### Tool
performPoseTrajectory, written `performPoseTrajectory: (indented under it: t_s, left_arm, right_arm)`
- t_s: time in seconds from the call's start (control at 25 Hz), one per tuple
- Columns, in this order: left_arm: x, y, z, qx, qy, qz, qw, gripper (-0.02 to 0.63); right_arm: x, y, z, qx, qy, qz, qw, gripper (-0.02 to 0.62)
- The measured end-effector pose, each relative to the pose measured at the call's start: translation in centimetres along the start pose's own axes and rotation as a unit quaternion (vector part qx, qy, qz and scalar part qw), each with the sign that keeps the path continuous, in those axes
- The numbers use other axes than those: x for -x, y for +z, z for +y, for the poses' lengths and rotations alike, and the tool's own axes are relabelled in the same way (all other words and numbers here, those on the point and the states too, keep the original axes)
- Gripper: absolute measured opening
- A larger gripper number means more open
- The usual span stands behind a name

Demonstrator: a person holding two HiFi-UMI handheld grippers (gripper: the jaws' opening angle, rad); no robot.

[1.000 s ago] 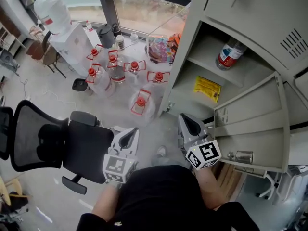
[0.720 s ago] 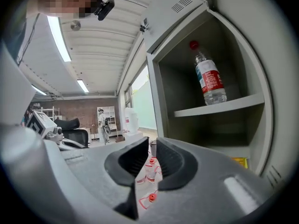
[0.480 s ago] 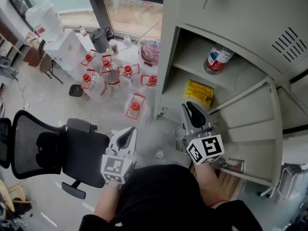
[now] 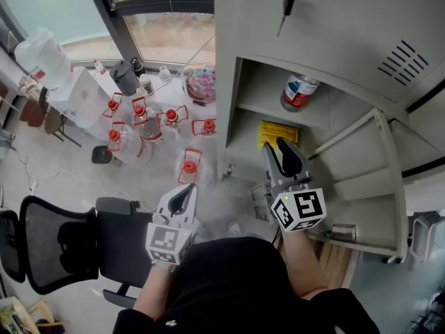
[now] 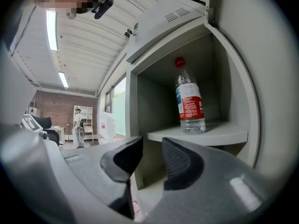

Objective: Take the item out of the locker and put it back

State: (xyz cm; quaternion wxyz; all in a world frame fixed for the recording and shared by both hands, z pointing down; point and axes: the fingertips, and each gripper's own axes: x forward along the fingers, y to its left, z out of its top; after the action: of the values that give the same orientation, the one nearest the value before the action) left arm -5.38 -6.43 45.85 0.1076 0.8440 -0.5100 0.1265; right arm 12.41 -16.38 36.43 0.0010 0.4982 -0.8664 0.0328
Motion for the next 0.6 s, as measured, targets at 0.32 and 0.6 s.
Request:
performPoseTrajectory:
  t_s: [0.32,0.6]
  left_arm:
    - [-1.4,1.0,0.8,-0.018,-0.043,0.000,0.9989,0.015]
    - [-1.6,1.2,1.5,-0.021,-0.054,0.001,0.9983,0.015]
  right_arm:
    - [-0.6,1.8,-2.1,0.041,-0.079,-0.003,0.996,0.176]
    - [-1.2,3.3,-4.0,0.056,-0.117,-0.003,0.992,0.232]
